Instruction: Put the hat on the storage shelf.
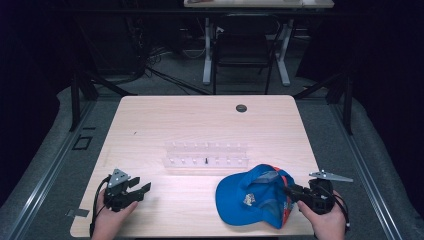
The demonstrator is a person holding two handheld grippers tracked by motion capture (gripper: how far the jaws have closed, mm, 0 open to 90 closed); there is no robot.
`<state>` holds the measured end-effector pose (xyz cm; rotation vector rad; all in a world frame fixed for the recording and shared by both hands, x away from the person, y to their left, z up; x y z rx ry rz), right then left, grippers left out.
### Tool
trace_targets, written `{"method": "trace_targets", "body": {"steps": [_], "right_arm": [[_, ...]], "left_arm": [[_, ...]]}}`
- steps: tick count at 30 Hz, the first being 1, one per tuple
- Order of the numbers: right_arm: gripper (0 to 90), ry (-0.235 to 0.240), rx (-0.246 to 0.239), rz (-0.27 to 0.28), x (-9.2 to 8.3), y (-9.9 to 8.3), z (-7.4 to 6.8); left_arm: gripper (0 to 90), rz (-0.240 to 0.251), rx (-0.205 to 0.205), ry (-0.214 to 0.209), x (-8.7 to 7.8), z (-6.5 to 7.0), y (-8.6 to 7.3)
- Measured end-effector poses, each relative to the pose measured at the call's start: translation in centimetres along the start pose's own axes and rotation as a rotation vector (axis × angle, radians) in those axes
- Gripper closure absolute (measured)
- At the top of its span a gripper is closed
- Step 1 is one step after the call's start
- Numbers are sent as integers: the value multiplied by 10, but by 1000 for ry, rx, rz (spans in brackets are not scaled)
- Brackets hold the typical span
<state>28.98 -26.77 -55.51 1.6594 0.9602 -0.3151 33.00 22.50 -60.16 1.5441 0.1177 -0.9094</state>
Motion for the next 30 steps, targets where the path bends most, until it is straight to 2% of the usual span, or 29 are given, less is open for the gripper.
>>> {"method": "trace_targets", "body": {"steps": [1,5,10,15,20,24,30], "right_arm": [[582,3,6,-30,-1,0,-1],[594,-6,-14,-55,-1,1,-1],[637,15,-15,-38,-3,7,-6],[639,19,7,-80,-4,9,-6],[633,15,-9,-85,-7,15,-8],[628,-3,-18,-130,-8,19,-8],[622,-13,6,-206,-10,24,-6]], "left_arm": [[477,0,-1,-1,0,0,0],[477,3,-2,-1,0,-1,0],[477,4,-5,0,0,-1,1],[477,5,-5,1,0,0,1],[477,1,-1,-4,0,1,1],[477,0,-1,-4,1,2,0],[477,-3,-1,-5,1,2,0]]}}
Point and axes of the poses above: each handheld gripper's, and its own axes: x roughly forward along the jaws, y roughly out of its top, z roughly to its right, the point moved 7 cm from there along x, roughly forward along the jaws, and after that the axes turned 2 degrees about z, right-handed, at the moved point
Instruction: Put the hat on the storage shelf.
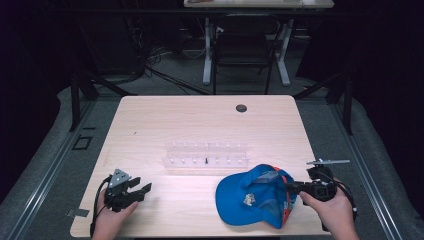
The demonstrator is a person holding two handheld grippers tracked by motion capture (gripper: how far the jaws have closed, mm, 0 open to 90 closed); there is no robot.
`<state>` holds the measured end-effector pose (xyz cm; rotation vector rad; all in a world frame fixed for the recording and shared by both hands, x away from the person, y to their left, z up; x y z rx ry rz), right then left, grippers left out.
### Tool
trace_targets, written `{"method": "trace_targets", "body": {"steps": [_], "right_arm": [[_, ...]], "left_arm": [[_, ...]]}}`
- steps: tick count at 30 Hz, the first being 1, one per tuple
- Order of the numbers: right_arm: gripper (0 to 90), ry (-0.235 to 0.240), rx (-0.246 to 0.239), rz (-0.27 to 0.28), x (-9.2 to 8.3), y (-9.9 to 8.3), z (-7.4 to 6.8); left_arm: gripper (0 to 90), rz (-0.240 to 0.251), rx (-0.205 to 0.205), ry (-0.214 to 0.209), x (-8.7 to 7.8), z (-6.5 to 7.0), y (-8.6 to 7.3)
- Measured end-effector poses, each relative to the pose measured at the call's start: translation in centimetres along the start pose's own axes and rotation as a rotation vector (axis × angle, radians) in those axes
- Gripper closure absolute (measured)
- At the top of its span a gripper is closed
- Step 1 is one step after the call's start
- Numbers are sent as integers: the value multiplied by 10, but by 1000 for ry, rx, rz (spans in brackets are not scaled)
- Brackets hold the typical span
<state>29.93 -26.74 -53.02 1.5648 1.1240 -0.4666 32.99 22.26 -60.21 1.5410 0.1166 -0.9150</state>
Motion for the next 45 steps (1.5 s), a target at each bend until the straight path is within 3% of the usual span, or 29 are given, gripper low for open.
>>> {"method": "trace_targets", "body": {"steps": [6,12,21,32,33,45], "right_arm": [[622,-6,-9,-39,1,6,0],[617,-4,12,-80,5,6,3],[596,27,39,-144,11,2,9],[608,40,70,-172,24,-3,14],[617,54,63,-192,25,-4,15],[655,97,91,-211,28,-6,17]], "left_arm": [[477,-7,0,-3,0,1,-1],[477,-9,4,-3,1,1,-1],[477,-11,8,-6,2,2,-1],[477,-12,12,-6,2,1,-1],[477,-12,11,-6,2,1,-1],[477,-13,10,-5,3,2,-2]]}}
Point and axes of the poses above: each handheld gripper's, and its own axes: x roughly forward along the jaws, y roughly out of its top, z roughly to its right, the point moved 7 cm from there along x, roughly forward along the jaws, and after that the axes turned 2 degrees about z, right-handed, at the moved point
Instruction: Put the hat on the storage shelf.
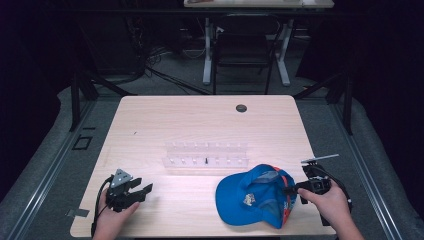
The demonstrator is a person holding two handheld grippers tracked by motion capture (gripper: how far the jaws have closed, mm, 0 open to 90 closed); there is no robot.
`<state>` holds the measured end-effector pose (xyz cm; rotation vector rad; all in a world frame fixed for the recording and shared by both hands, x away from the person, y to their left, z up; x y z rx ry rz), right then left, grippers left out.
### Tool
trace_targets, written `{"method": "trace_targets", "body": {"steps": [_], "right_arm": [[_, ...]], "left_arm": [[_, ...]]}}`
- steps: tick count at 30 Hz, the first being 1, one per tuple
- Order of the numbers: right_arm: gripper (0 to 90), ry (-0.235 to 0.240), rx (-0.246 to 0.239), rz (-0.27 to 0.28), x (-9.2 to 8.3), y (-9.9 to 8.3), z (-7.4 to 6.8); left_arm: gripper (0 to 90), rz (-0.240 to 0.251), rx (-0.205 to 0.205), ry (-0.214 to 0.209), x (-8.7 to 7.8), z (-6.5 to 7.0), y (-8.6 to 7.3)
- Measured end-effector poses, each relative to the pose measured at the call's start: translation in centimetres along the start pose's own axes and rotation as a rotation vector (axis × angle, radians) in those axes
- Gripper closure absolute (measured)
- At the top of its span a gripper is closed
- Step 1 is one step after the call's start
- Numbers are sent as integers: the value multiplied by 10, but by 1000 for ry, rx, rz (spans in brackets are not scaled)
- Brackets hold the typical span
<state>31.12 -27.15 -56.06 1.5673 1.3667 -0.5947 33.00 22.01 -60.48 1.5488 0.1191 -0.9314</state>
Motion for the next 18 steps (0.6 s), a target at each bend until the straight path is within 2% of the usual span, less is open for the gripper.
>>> {"method": "trace_targets", "body": {"steps": [3,6,9,14,18], "right_arm": [[663,9,18,26,1,2,-1],[671,21,7,9,1,5,-1],[678,22,18,23,2,6,-2],[732,34,-2,-15,0,5,-3],[730,45,8,-2,-1,5,-5]], "left_arm": [[477,0,1,0,0,0,0],[477,-1,1,0,0,0,0],[477,0,1,1,0,0,0],[477,-1,2,0,0,0,0],[477,0,3,1,0,0,0]]}}
Point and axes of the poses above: each handheld gripper's, and its own axes: x roughly forward along the jaws, y roughly out of its top, z roughly to its right, the point moved 7 cm from there along x, roughly forward along the jaws, and after that the axes turned 2 degrees about z, right-handed, at the moved point
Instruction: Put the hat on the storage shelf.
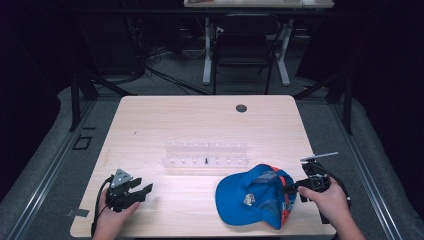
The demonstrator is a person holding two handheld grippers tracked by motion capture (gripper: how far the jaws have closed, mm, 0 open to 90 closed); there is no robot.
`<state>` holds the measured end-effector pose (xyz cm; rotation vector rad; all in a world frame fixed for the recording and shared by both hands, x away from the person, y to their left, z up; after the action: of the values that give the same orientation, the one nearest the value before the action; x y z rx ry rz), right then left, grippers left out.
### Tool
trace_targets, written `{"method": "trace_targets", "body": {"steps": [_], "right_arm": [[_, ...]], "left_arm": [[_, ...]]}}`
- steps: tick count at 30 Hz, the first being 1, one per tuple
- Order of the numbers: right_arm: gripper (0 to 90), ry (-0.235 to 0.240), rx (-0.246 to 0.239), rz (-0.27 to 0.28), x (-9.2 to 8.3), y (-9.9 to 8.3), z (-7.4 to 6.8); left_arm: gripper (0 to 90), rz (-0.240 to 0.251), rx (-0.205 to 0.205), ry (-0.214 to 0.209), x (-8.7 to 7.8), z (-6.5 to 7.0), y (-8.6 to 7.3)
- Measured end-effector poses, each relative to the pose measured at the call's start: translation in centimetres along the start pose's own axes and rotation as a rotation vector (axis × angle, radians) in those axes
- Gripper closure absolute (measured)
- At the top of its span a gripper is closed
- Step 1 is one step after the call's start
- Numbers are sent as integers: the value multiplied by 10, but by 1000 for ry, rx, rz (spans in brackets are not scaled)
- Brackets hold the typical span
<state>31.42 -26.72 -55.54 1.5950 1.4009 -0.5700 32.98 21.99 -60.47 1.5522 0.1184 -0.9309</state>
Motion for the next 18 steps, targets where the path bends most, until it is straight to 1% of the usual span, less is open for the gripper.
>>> {"method": "trace_targets", "body": {"steps": [3,4,5,6,11,14,15,18], "right_arm": [[736,-3,-7,-4,-1,0,0],[741,-4,2,7,0,0,-1],[741,-4,2,7,0,0,-1],[754,1,-10,-7,-1,0,-1],[773,-8,-4,-15,-1,0,-1],[777,-14,6,-6,-1,1,-1],[777,-16,16,-5,-2,1,-2],[778,-13,23,-9,-4,1,-4]], "left_arm": [[477,-10,6,0,0,0,0],[477,-9,2,1,0,0,0],[477,0,1,4,0,0,0],[477,-1,5,4,0,0,0],[477,-1,1,4,0,0,0],[478,-2,2,6,0,0,0],[479,0,1,6,0,0,0],[479,1,4,4,0,0,0]]}}
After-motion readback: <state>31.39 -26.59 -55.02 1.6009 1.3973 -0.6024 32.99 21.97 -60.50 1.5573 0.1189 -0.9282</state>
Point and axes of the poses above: each handheld gripper's, and its own axes: x roughly forward along the jaws, y roughly out of its top, z roughly to its right, the point moved 7 cm from there along x, roughly forward along the jaws, and after that the axes turned 2 degrees about z, right-handed, at the moved point
